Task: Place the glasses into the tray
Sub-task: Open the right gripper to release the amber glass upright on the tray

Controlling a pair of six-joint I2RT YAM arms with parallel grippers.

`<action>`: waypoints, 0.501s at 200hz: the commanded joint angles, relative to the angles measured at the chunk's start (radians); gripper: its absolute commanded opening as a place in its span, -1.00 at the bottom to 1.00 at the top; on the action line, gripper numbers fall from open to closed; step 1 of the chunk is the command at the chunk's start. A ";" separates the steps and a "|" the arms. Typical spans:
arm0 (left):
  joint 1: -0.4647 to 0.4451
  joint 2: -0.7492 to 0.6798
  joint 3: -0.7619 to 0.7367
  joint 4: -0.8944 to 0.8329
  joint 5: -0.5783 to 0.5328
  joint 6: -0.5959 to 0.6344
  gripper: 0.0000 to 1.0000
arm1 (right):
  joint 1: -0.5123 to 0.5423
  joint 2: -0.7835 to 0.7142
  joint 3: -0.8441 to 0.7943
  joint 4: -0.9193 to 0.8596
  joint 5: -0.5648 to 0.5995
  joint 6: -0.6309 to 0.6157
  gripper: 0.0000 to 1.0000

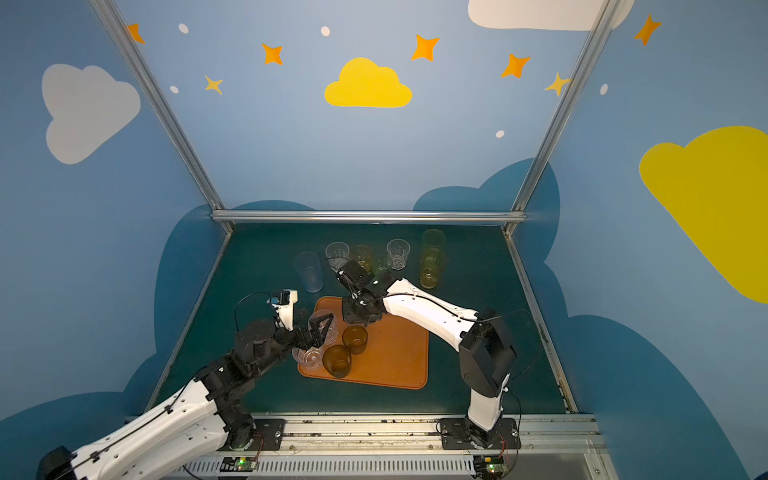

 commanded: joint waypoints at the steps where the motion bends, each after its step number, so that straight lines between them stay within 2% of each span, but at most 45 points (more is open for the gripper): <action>1: 0.000 0.025 0.029 0.003 -0.010 -0.006 1.00 | -0.023 -0.066 -0.019 -0.020 0.047 -0.013 -0.20; 23: 0.000 0.069 0.065 -0.014 -0.017 -0.014 1.00 | -0.047 -0.115 -0.057 -0.016 0.073 -0.024 -0.09; 70: 0.001 0.193 0.167 -0.062 -0.020 -0.031 1.00 | -0.109 -0.253 -0.204 0.060 0.102 -0.046 0.34; 100: 0.001 0.312 0.270 -0.136 -0.047 -0.064 1.00 | -0.132 -0.340 -0.281 0.120 0.114 -0.104 0.45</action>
